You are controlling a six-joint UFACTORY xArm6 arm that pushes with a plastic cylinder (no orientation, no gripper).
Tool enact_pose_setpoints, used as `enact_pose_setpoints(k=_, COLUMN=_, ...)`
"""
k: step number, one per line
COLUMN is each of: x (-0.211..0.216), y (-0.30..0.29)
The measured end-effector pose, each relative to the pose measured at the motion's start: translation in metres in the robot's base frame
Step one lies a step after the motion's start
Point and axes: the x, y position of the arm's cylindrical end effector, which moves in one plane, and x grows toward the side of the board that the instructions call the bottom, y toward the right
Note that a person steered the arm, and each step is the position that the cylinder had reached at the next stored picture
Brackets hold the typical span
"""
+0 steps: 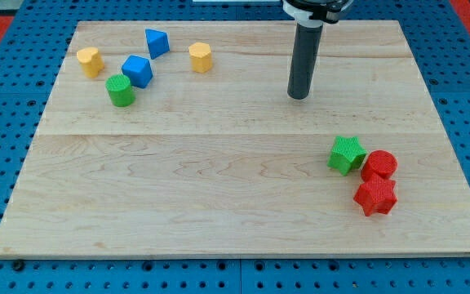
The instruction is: Move the yellow hexagon to the right side of the green circle
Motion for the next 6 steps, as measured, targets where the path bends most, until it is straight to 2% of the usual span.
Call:
enact_pose_setpoints(k=1, x=-0.070, y=0.001)
enact_pose_setpoints(k=2, x=-0.135, y=-0.029)
enact_pose_setpoints(k=3, x=-0.124, y=-0.111)
enact_pose_setpoints(k=4, x=-0.097, y=-0.159)
enact_pose_setpoints(k=5, x=-0.064, y=-0.142)
enact_pose_setpoints(k=6, x=-0.068, y=-0.165)
